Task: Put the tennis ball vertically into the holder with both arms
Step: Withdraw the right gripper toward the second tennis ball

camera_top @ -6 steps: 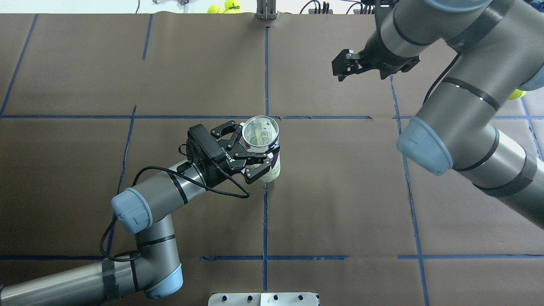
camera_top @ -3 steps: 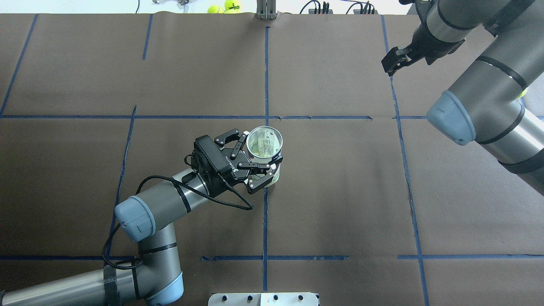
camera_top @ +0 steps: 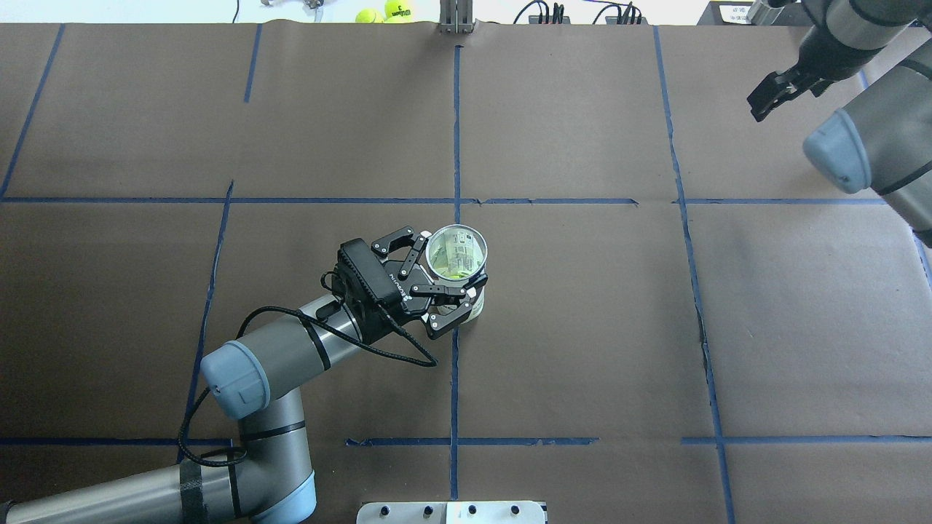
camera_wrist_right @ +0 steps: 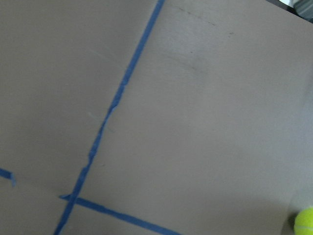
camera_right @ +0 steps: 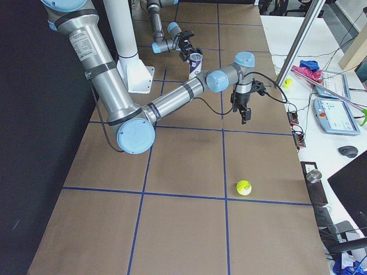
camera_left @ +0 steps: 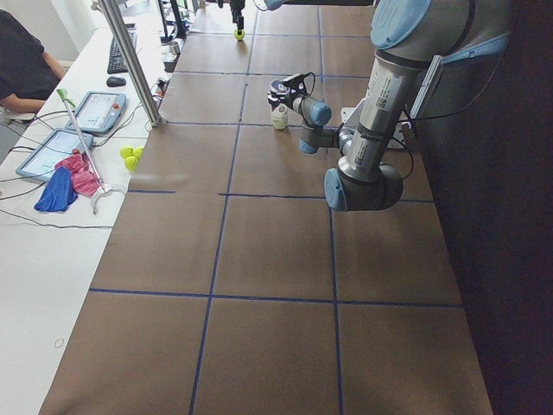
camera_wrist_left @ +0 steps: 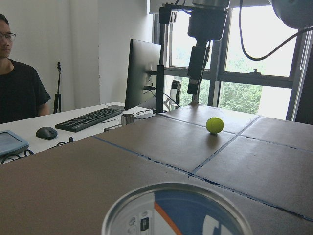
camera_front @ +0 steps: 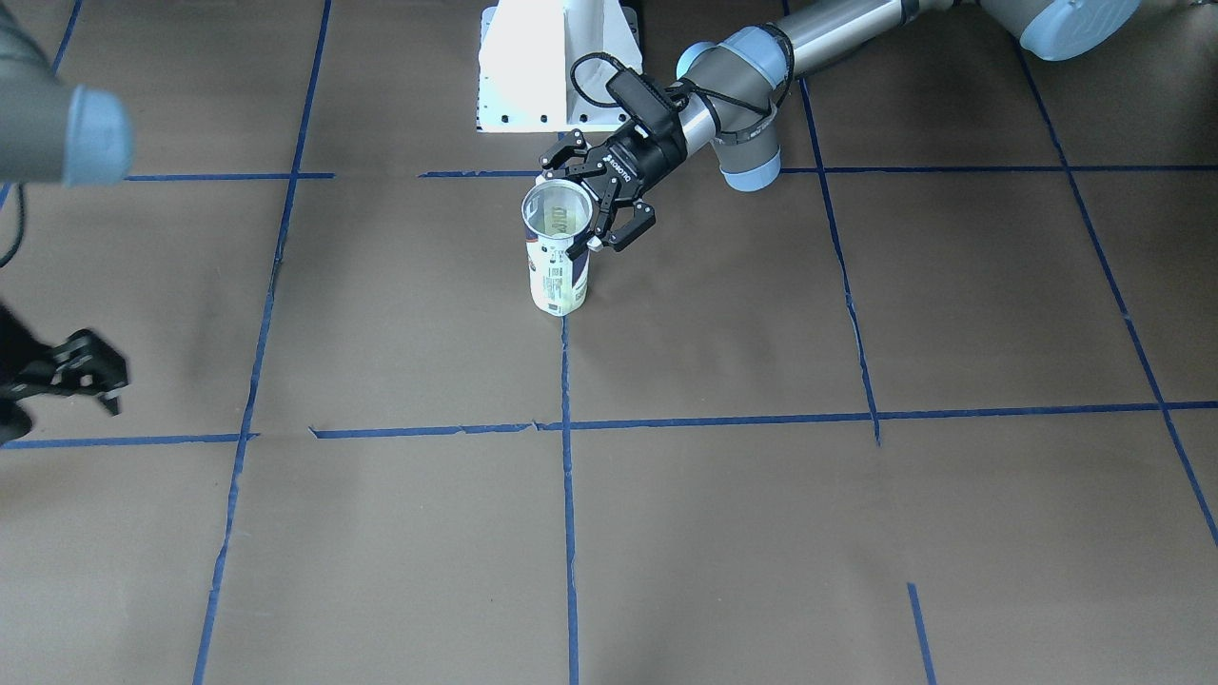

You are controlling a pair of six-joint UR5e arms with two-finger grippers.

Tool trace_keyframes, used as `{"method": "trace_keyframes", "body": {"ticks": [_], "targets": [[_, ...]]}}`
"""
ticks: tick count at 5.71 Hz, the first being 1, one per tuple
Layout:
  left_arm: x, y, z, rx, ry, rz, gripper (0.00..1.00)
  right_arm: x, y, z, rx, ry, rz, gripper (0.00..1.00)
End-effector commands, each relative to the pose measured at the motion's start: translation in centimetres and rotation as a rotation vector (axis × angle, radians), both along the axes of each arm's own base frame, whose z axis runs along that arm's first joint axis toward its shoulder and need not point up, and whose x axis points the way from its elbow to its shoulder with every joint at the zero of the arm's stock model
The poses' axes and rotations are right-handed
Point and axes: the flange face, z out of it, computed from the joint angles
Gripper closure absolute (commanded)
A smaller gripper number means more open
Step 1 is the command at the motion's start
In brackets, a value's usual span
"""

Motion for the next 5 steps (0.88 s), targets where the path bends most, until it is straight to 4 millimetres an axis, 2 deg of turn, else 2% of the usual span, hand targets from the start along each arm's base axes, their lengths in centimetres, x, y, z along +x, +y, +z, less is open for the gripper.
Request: {"method": "trace_keyframes", "body": {"ticks": [1,2,3,5], "targets": [[0.0,0.0,-0.1,0.000,0.002,0.000,0.15,7.3,-4.0,10.9,-0.020,-0.019,-0.011,0.00],[-0.1,0.0,-0.3,0.001,0.005,0.000,0.14,8.9,-4.6,15.6,-0.104,-0.013,-0.006,0.00],[-0.1,0.1,-0.3,0.002,0.008,0.000,0.14,9.6,-4.0,18.8,-0.199,-0.095,-0.012,0.00],[-0.3,0.1,-0.9,0.005,0.018,0.000,0.13,9.3,-3.3,22.3,-0.160,-0.111,-0.021,0.00]]}}
